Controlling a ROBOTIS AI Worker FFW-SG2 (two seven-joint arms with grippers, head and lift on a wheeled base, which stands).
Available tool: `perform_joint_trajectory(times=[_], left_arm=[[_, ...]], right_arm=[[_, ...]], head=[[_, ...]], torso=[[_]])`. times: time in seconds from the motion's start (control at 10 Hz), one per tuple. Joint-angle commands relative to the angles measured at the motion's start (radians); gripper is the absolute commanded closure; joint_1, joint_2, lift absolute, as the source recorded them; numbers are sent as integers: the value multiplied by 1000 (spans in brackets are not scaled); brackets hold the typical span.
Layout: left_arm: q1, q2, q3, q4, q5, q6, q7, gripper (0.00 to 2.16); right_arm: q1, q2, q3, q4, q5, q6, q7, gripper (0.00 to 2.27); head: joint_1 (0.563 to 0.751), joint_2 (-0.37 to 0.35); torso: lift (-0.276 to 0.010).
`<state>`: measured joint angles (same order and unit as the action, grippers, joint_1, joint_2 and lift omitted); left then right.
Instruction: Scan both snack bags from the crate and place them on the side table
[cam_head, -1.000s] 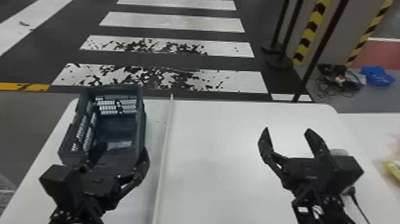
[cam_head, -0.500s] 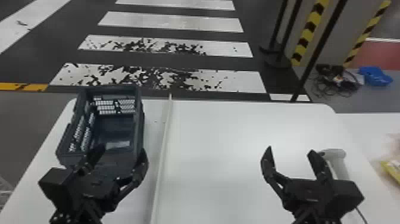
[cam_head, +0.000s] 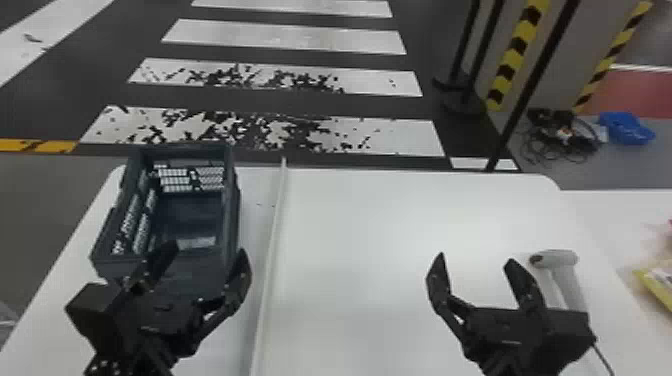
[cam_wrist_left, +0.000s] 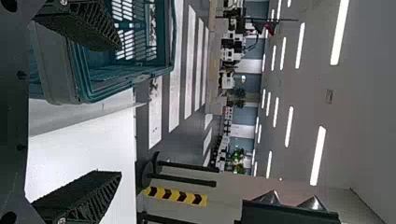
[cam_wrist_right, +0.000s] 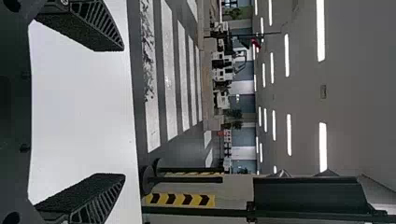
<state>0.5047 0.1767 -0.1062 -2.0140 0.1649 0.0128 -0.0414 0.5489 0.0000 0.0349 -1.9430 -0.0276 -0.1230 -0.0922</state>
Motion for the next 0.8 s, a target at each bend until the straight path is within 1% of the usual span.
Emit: perform_joint_trajectory(times=[0.0,0.2,0.3,0.7], left_arm=[[0,1,-3,0,-2,5,0,39],[-5,1,-3,4,-2,8,0,39],[-8,4,-3,4,-2,11,0,39],[-15,3,-1,14,1,11,0,43]], right_arm=[[-1,1,2,3,0,3,-3,19],[-3,1,3,10,0,3,-6,19],[-4,1,3,12,0,3,-6,19],[-10,1,3,22,0,6,-6,19]], head=[[695,-68],[695,-70],[695,-69],[695,-67]], torso=[[-95],[-95],[-95],[-95]])
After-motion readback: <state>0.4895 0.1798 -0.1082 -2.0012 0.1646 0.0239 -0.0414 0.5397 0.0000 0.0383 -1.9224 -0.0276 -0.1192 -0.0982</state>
